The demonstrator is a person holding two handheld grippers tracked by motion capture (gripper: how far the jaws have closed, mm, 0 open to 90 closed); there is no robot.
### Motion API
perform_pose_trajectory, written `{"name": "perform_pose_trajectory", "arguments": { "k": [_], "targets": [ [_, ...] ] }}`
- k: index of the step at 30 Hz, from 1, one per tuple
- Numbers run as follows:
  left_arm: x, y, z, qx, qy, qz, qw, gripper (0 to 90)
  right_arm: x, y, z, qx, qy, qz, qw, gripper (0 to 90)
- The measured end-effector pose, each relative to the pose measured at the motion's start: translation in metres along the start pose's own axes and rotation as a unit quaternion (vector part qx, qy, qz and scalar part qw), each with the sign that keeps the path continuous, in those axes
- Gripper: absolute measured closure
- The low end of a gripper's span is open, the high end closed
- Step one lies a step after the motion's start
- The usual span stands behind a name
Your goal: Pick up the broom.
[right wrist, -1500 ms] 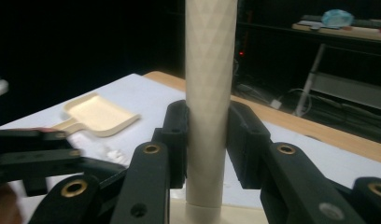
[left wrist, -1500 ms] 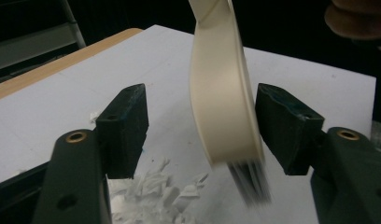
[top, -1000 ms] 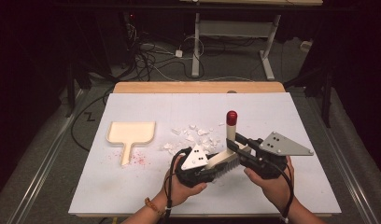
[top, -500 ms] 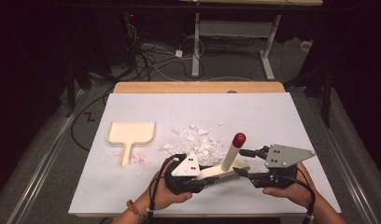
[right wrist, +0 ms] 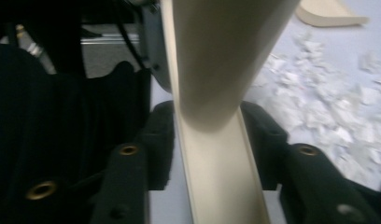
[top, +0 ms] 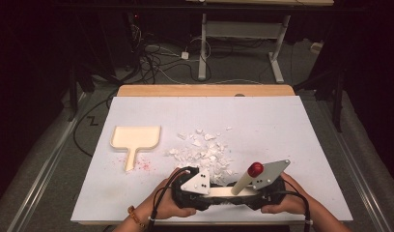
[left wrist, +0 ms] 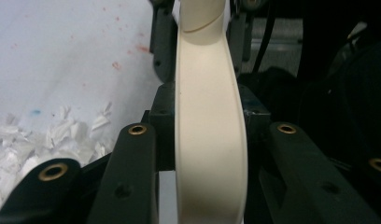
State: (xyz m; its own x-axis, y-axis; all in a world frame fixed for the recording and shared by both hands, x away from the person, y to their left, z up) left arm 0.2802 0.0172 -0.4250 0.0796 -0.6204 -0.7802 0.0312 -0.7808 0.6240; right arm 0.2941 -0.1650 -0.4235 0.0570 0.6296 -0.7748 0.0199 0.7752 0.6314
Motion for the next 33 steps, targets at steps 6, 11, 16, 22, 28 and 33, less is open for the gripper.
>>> {"name": "perform_pose_trajectory", "arguments": {
  "k": [6,11,16,22,28,33],
  "targets": [
    [-0.001,-0.002,-0.006,-0.017,0.017,0.010,0.9997,55.9,0.004,0.002,-0.003,-0.001,-0.016,-0.004,0.9999,67.7],
    [-0.009,-0.009,-0.014,-0.048,0.109,0.023,0.9926,35.1,0.003,0.001,0.006,0.010,-0.050,-0.006,0.9987,67.7],
    [-0.027,-0.027,-0.016,-0.074,0.188,0.048,0.9781,26.1,-0.005,-0.001,0.014,0.040,-0.076,0.002,0.9963,67.7],
    [-0.044,-0.061,-0.014,-0.100,0.275,0.049,0.9549,22.4,-0.020,-0.001,0.026,0.078,-0.125,0.023,0.9888,67.8],
    [-0.052,-0.113,-0.015,-0.151,0.306,0.005,0.9400,19.0,-0.036,-0.006,0.039,0.122,-0.153,0.041,0.9798,67.7],
    [-0.054,-0.143,-0.007,-0.189,0.310,-0.007,0.9318,17.5,-0.047,-0.009,0.049,0.145,-0.185,0.048,0.9707,67.7]
  ]
}}
Point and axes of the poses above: each handheld gripper's, and its own axes: x roughly forward along the jaws, y roughly out of its top, z roughly to its right, the point moved 4 cm from there along x, roughly forward along the jaws, and after that the axes turned 11 degrees about -z, right-handed, at the moved point
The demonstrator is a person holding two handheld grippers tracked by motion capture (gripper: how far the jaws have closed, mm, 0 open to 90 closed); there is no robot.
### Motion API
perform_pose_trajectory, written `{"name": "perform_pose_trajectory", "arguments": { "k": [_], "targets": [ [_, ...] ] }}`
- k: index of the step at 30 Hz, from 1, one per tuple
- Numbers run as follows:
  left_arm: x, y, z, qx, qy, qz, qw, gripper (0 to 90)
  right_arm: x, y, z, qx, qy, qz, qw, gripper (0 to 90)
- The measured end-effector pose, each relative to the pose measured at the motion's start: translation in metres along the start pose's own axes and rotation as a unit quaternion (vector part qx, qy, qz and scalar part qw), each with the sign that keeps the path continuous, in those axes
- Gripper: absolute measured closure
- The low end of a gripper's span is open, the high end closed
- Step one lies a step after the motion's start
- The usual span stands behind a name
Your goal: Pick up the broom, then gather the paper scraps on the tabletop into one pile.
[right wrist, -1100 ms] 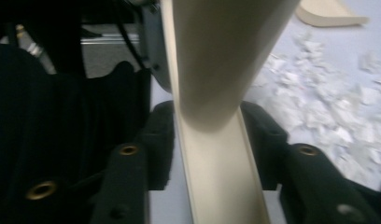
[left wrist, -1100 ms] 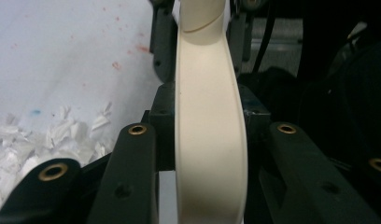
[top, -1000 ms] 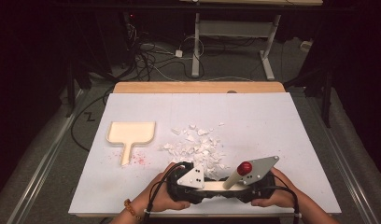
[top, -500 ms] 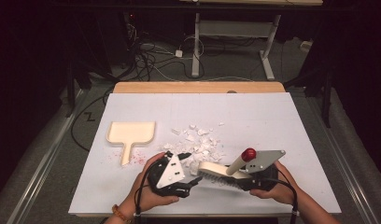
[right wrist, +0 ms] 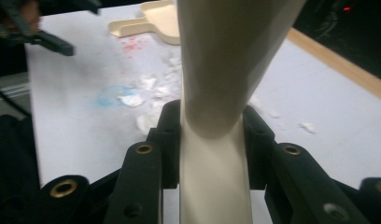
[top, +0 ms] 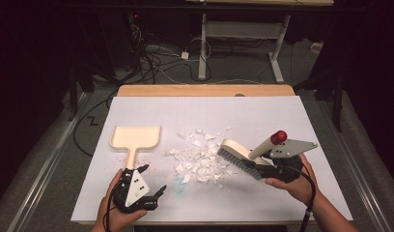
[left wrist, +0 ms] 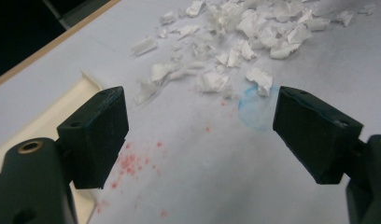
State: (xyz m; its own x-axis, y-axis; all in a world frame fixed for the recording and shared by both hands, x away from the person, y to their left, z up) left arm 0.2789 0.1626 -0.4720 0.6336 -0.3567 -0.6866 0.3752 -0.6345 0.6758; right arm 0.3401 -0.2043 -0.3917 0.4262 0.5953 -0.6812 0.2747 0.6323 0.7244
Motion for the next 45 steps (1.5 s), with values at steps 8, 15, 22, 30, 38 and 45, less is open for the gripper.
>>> {"name": "perform_pose_trajectory", "arguments": {
  "k": [8,15,22,30,38,45],
  "targets": [
    [-0.002,-0.019,-0.002,-0.034,-0.013,0.001,0.9993,17.5,-0.008,0.001,0.024,0.014,-0.058,-0.003,0.9982,67.7],
    [-0.001,-0.020,-0.003,-0.023,-0.007,-0.005,0.9997,17.5,0.000,0.000,0.055,0.029,-0.125,-0.027,0.9914,67.7],
    [-0.001,-0.021,-0.006,-0.026,-0.007,-0.007,0.9996,17.5,0.025,0.004,0.084,0.036,-0.169,-0.062,0.9829,67.8],
    [0.001,-0.022,-0.007,-0.052,-0.032,-0.004,0.9981,17.5,0.072,0.016,0.113,0.034,-0.209,-0.106,0.9715,67.8],
    [-0.002,-0.024,-0.006,-0.050,-0.028,-0.004,0.9984,17.5,0.129,0.022,0.124,0.017,-0.226,-0.143,0.9635,67.7],
    [0.001,-0.024,-0.004,-0.044,-0.031,-0.010,0.9985,17.5,0.151,0.032,0.100,-0.015,-0.207,-0.145,0.9675,67.6]
  ]
}}
Point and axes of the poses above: each handheld gripper's, and its own axes: x roughly forward along the jaws, y roughly out of its top, z roughly to its right, the point moved 4 cm from there along x, roughly forward along the jaws, and after that the axes turned 11 degrees about -z, right-handed, at the moved point
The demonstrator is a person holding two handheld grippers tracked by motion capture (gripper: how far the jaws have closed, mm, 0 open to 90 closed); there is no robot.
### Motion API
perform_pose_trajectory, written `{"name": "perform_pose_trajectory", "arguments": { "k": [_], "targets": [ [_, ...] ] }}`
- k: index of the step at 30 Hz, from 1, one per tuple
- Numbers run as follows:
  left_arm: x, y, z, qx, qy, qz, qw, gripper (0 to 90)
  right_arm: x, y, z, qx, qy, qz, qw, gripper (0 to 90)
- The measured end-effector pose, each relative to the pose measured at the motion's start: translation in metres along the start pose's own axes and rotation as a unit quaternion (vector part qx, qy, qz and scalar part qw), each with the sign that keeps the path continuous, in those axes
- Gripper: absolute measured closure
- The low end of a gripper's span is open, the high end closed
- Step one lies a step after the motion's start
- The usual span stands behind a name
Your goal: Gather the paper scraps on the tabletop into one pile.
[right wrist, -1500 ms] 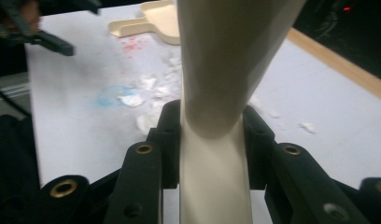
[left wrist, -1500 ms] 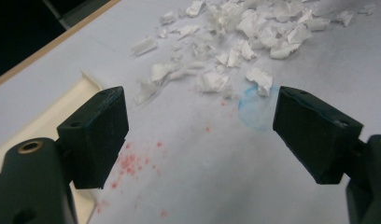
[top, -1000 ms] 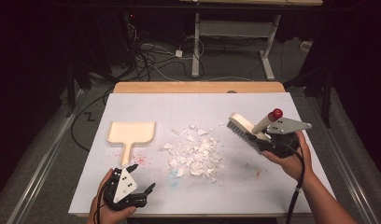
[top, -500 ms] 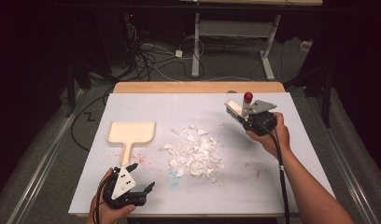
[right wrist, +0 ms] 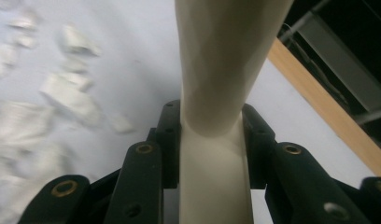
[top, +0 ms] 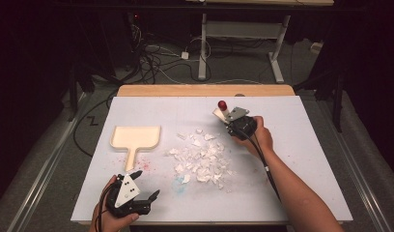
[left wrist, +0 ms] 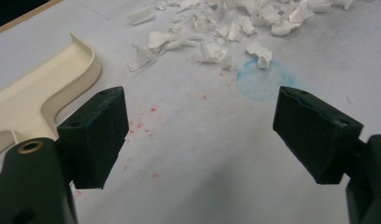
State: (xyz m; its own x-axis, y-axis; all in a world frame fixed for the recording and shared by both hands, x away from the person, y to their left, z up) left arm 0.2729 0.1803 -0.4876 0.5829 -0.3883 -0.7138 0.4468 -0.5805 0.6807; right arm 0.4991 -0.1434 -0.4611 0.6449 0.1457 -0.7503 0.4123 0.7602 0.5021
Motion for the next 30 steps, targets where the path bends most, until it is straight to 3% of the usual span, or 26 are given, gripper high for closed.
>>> {"name": "perform_pose_trajectory", "arguments": {
  "k": [3,4,5,9,12,16,19,20,21,22,25,30],
  "targets": [
    [0.000,0.000,0.000,0.003,0.001,-0.003,1.0000,17.5,-0.007,0.007,-0.025,-0.026,0.023,0.023,0.9991,67.5],
    [0.000,0.000,0.001,0.002,0.000,-0.002,1.0000,17.5,-0.007,0.007,-0.025,-0.026,0.023,0.023,0.9991,67.5],
    [0.000,0.001,0.001,0.002,0.000,-0.003,1.0000,17.5,-0.015,0.008,-0.040,-0.049,0.044,0.036,0.9972,67.5],
    [-0.001,0.000,0.001,0.003,0.000,-0.003,1.0000,17.5,-0.033,0.002,-0.063,-0.093,0.077,0.051,0.9914,67.3],
    [0.000,0.000,0.001,0.008,0.002,-0.003,1.0000,17.5,-0.048,-0.006,-0.075,-0.137,0.097,0.056,0.9842,67.3],
    [0.000,0.001,0.004,0.005,-0.002,-0.005,1.0000,17.5,-0.070,-0.015,-0.083,-0.153,0.117,0.064,0.9791,67.6],
    [0.000,0.002,0.004,0.013,0.002,-0.005,0.9999,17.5,-0.079,-0.017,-0.081,-0.159,0.114,0.067,0.9784,67.7],
    [-0.001,0.002,0.004,0.008,-0.001,-0.007,0.9999,17.5,-0.086,-0.015,-0.075,-0.154,0.102,0.076,0.9798,67.7],
    [-0.001,0.002,0.004,0.008,-0.001,-0.007,0.9999,17.5,-0.089,-0.013,-0.071,-0.141,0.105,0.083,0.9809,67.7],
    [-0.001,0.002,0.004,0.005,-0.001,-0.006,1.0000,17.5,-0.089,-0.013,-0.071,-0.141,0.105,0.083,0.9809,67.7],
    [-0.002,0.002,0.002,0.007,0.004,-0.001,1.0000,17.5,-0.090,-0.002,-0.053,-0.108,0.106,0.100,0.9834,67.7],
    [-0.002,0.001,0.001,0.001,0.000,-0.004,1.0000,17.5,-0.081,0.014,-0.043,-0.097,0.094,0.105,0.9852,67.7]
  ]
}}
Point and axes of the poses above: each handheld gripper's, and its own axes: x roughly forward along the jaws, y roughly out of its top, z roughly to its right, the point moved 4 cm from there along x, roughly forward along the jaws, and after that the axes turned 11 degrees about -z, right-handed, at the moved point
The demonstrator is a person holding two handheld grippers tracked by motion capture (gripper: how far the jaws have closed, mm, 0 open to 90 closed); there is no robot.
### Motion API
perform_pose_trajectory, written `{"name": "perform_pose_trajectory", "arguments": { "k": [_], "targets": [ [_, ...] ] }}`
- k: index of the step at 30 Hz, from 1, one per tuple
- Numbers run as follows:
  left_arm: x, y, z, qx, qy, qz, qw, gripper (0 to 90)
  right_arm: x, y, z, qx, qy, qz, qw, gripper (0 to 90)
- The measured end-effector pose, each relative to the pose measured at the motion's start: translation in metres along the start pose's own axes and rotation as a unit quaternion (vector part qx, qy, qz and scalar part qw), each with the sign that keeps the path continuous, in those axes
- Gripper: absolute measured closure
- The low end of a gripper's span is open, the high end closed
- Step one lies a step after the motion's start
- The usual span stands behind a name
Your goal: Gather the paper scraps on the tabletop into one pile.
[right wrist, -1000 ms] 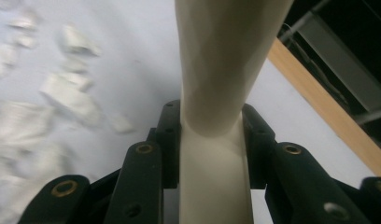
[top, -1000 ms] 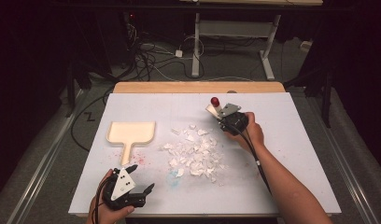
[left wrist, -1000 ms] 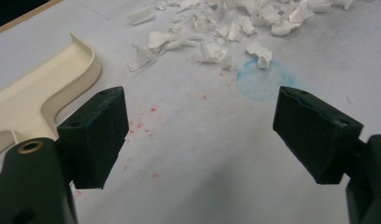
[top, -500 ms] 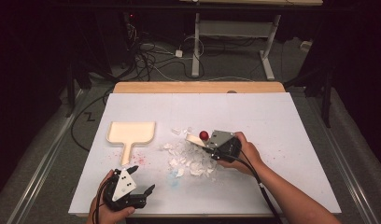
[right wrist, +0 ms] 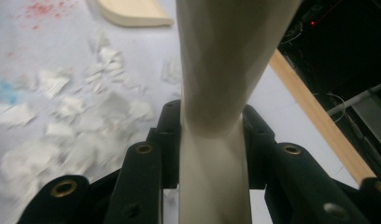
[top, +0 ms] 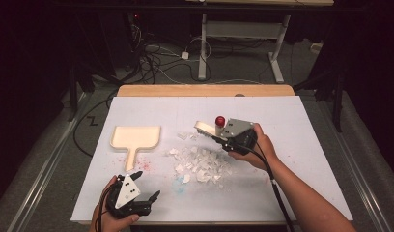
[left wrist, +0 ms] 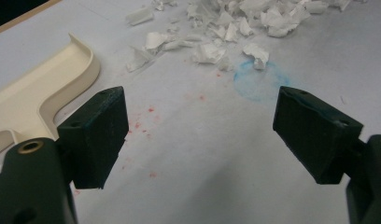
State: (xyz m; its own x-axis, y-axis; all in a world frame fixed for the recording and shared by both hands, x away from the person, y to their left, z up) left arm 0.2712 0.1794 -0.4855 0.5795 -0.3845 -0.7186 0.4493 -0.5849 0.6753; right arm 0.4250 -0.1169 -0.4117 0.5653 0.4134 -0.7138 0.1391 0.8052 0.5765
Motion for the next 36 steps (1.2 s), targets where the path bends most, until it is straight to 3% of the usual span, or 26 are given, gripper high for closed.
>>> {"name": "perform_pose_trajectory", "arguments": {
  "k": [5,9,13,17,22,24,25,26,28,31,32,34,35,36],
  "targets": [
    [0.001,0.000,-0.001,0.001,-0.004,0.001,1.0000,17.5,0.028,0.017,0.017,0.017,-0.011,-0.005,0.9998,67.7],
    [0.002,0.000,0.000,0.002,-0.006,-0.001,1.0000,17.5,0.064,0.029,0.028,0.035,-0.013,-0.015,0.9992,67.7],
    [0.003,0.000,0.001,0.004,-0.010,-0.001,0.9999,17.5,0.088,0.034,0.026,0.015,-0.017,-0.024,0.9994,67.7],
    [0.003,-0.001,0.001,0.005,-0.013,-0.002,0.9999,17.5,0.100,0.040,0.014,-0.001,0.014,-0.016,0.9998,67.6],
    [0.003,-0.001,0.001,0.005,-0.012,-0.001,0.9999,17.5,0.101,0.041,0.000,-0.035,0.044,-0.012,0.9983,67.5],
    [0.003,-0.001,0.002,0.005,-0.013,-0.003,0.9999,17.5,0.096,0.040,-0.006,-0.051,0.063,0.004,0.9967,67.5],
    [0.003,-0.001,0.002,0.006,-0.014,-0.003,0.9999,17.5,0.093,0.039,-0.009,-0.062,0.079,0.009,0.9949,67.5],
    [0.003,-0.001,0.002,0.007,-0.014,-0.005,0.9999,17.5,0.089,0.037,-0.016,-0.093,0.083,0.014,0.9921,67.4],
    [0.004,-0.001,0.002,0.008,-0.014,-0.005,0.9999,17.5,0.085,0.035,-0.021,-0.104,0.092,0.013,0.9902,67.4],
    [0.004,-0.001,0.003,0.008,-0.014,-0.006,0.9998,17.5,0.067,0.025,-0.034,-0.129,0.131,0.030,0.9824,67.5],
    [0.004,-0.001,0.003,0.009,-0.014,-0.006,0.9998,17.5,0.067,0.025,-0.034,-0.129,0.131,0.030,0.9824,67.5],
    [0.003,-0.001,0.003,0.009,-0.014,-0.006,0.9998,17.5,0.056,0.018,-0.039,-0.143,0.139,0.032,0.9793,67.5],
    [0.003,-0.001,0.003,0.007,-0.014,-0.006,0.9999,17.5,0.045,0.011,-0.043,-0.158,0.148,0.032,0.9757,67.5],
    [0.003,-0.001,0.003,0.007,-0.014,-0.006,0.9999,17.5,0.045,0.011,-0.043,-0.158,0.148,0.032,0.9757,67.5]
  ]
}}
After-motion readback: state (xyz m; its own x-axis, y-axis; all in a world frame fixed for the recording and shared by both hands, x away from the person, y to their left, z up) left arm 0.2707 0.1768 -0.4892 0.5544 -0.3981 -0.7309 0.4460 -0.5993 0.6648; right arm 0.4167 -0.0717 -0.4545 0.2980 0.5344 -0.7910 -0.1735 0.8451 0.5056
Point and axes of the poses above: each handheld gripper's, and its own axes: x roughly forward along the jaws, y roughly out of its top, z roughly to its right, the point moved 4 cm from there along x, roughly forward along the jaws, and after that the axes turned 11 degrees about -z, right-handed, at the moved point
